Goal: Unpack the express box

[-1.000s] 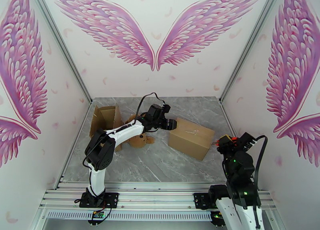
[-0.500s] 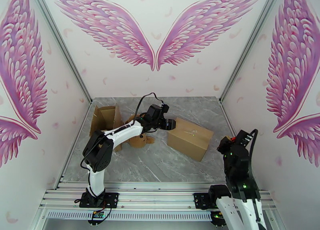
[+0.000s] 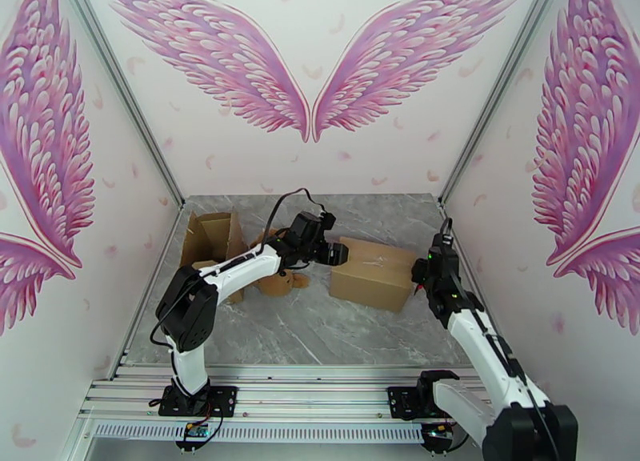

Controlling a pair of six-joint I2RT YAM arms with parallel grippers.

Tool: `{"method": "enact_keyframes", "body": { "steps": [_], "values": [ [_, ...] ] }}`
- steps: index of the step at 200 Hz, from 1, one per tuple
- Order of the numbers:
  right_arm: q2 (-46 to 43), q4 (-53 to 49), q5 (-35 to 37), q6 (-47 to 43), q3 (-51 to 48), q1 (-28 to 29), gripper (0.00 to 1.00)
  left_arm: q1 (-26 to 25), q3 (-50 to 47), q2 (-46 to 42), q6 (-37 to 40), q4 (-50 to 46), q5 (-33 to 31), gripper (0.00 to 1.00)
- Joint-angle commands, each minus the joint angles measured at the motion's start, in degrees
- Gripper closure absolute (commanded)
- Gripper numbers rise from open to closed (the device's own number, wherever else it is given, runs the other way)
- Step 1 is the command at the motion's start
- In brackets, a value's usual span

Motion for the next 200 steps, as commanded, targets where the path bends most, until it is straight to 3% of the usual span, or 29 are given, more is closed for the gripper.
{"method": "enact_keyframes", "body": {
  "steps": [1, 45, 87, 120, 153, 200],
  "values": [
    [8.43, 6.33, -10.78, -1.82, 7.72, 2.48, 1.00, -4.01, -2.94, -1.70, 3.17, -5.84, 2.07, 0.24],
    [27.15, 0.78, -12.93, -5.28, 27.68, 7.87, 1.00, -5.59, -7.77, -8.31, 4.39, -7.14, -5.62, 0.20],
    [29.60, -5.73, -7.97, -6.58, 37.04, 6.40, 1.00, -5.59, -10.22, -15.86, 8.08, -12.31, -12.53, 0.19],
    [25.53, -8.17, -8.07, -4.88, 35.27, 2.00, 1.00, -4.38, -8.95, -20.15, 11.15, -13.80, -14.85, 0.18],
    [20.00, -11.89, -7.95, -4.83, 31.70, 0.96, 1.00, 0.53, -5.13, -20.39, 14.11, -13.62, -14.98, 0.18],
    [10.45, -9.74, -9.72, -0.78, 17.97, 4.54, 1.00, 9.69, 2.78, -10.72, 12.43, -12.19, -6.39, 0.17]
  ]
}}
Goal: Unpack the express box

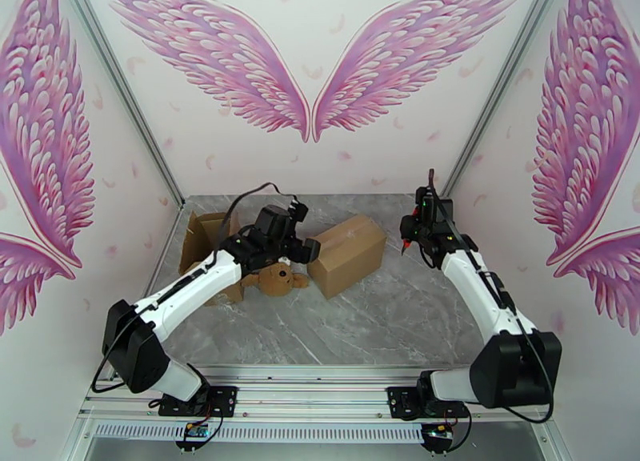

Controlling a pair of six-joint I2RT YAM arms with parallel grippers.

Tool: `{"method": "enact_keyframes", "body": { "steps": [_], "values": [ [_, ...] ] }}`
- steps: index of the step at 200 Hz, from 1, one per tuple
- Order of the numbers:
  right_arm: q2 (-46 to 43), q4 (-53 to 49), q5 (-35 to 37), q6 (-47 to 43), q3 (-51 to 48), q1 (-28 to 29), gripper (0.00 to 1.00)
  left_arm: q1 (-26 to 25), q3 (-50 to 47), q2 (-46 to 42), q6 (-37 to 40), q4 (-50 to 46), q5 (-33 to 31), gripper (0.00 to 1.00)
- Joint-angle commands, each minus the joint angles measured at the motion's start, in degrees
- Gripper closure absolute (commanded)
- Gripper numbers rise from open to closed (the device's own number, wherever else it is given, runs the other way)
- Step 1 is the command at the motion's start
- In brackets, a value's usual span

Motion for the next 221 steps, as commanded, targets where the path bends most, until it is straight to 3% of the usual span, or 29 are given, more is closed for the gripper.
{"method": "enact_keyframes", "body": {
  "steps": [1, 28, 58, 123, 221],
  "values": [
    [-3.24, -0.40, -1.13, 3.02, -5.39, 2.62, 1.00, 2.33, 5.03, 6.32, 0.33, -0.07, 5.43, 0.17],
    [-5.54, 1.60, -0.55, 4.49, -9.15, 6.97, 1.00, 1.74, 11.97, 13.87, 0.68, -2.81, 9.76, 0.18],
    [-3.00, 2.70, 0.14, 5.41, -8.14, 10.74, 1.00, 0.00, 16.01, 19.44, 0.61, -5.56, 9.94, 0.19],
    [6.30, 4.01, 2.84, 3.32, 0.47, 13.04, 1.00, -4.80, 10.65, 16.60, 0.33, -3.70, 11.43, 0.19],
    [12.72, 7.58, -9.82, -0.02, 6.99, 13.60, 1.00, -17.66, 9.66, 16.38, -0.45, -3.31, 13.28, 0.19]
  ]
}}
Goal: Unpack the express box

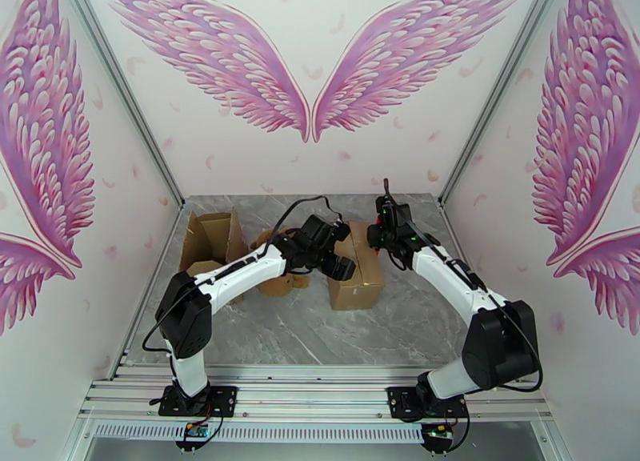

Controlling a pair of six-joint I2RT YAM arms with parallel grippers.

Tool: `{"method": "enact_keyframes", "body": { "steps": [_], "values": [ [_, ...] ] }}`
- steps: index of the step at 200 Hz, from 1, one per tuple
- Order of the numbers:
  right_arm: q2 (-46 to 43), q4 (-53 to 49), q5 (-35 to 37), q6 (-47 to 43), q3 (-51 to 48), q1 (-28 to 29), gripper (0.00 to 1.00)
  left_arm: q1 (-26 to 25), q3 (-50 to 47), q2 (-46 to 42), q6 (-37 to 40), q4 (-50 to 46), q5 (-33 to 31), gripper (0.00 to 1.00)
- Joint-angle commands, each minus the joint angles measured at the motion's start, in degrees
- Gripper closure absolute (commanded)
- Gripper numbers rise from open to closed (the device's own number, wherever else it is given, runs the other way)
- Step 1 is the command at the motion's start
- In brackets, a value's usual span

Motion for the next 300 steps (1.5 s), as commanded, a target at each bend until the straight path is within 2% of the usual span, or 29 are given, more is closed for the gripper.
{"method": "enact_keyframes", "body": {
  "steps": [1, 35, 68, 84, 107, 130, 178, 222, 257, 278, 300],
  "values": [
    [1.24, 4.15, -10.17, 0.06, 2.92, 1.69, 1.00, -4.48, 0.40, 0.40, 1.12, 1.33, 4.56, 0.19],
    [3.54, 4.88, -15.98, -0.89, 5.45, 1.91, 1.00, -7.13, 0.66, 0.37, 1.05, 2.50, 5.53, 0.19],
    [6.60, 2.91, -16.35, -1.77, 10.21, 2.18, 1.00, -8.10, 1.36, -0.43, 3.10, 0.93, 3.55, 0.19],
    [6.59, 2.29, -15.17, -2.22, 12.24, 2.15, 0.96, -8.28, 1.22, -1.30, 4.51, -0.22, 2.47, 0.19],
    [6.03, 0.55, -11.95, -2.82, 15.27, 1.53, 0.92, -8.89, 1.01, -3.46, 9.25, -3.28, -0.55, 0.19],
    [3.76, 1.25, -5.35, -0.02, 15.51, -0.50, 0.92, -9.57, 1.44, -5.73, 14.84, -6.97, -4.28, 0.20],
    [-0.86, 4.10, -5.73, 8.24, 13.56, -9.19, 0.94, -10.13, -0.61, -11.82, 27.86, -9.18, -11.62, 0.20],
    [-12.41, 12.37, -11.23, 20.76, -1.19, -18.50, 1.00, -10.14, -4.64, -14.22, 42.13, -6.09, -19.31, 0.18],
    [-23.40, 18.89, -14.35, 28.01, -15.38, -24.80, 1.00, -10.73, -5.38, -13.17, 50.20, -2.56, -23.26, 0.16],
    [-26.20, 22.81, -19.79, 32.82, -20.95, -28.90, 1.00, -11.16, -5.69, -12.31, 53.31, 0.17, -23.90, 0.15],
    [-26.99, 28.26, -23.46, 36.98, -26.24, -30.49, 1.00, -11.51, -6.39, -11.06, 56.45, 3.24, -24.09, 0.13]
  ]
}}
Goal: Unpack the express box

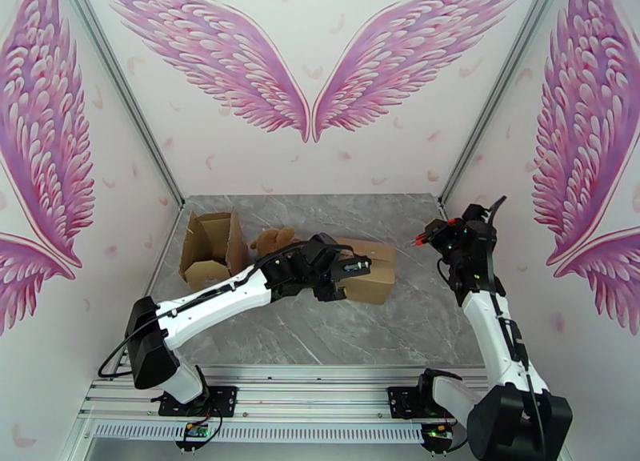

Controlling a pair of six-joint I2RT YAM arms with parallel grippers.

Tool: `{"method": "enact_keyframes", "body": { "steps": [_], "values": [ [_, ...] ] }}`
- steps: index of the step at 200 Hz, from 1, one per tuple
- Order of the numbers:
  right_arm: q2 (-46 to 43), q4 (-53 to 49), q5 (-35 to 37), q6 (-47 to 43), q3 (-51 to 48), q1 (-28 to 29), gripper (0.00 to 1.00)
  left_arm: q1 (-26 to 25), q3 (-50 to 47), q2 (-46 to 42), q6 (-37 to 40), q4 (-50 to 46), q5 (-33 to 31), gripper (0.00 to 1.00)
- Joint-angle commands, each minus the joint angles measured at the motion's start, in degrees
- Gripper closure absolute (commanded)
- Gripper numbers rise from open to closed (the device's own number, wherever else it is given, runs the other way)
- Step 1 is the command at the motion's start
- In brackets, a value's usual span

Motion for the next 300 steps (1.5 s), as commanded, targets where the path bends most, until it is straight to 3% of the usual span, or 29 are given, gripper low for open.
{"method": "enact_keyframes", "body": {
  "steps": [1, 53, 215, 300],
  "values": [
    [-1.13, 9.22, -6.53, 7.74, -4.81, -1.30, 1.00, -0.68, -1.18, 1.75, 6.39, 5.21, -1.82, 0.13],
    [-1.01, 21.93, -10.79, 14.03, -13.41, -1.57, 1.00, -1.03, -1.29, 5.12, 8.96, 7.61, -2.98, 0.13],
    [1.14, 28.56, -10.26, 15.28, -15.28, -1.67, 1.00, -0.95, -2.11, 7.46, 7.92, 9.82, -3.66, 0.13],
    [3.75, 34.26, -13.36, 22.67, -19.78, -1.63, 1.00, 0.57, -2.05, 7.90, 8.82, 11.94, -3.99, 0.13]
  ]
}}
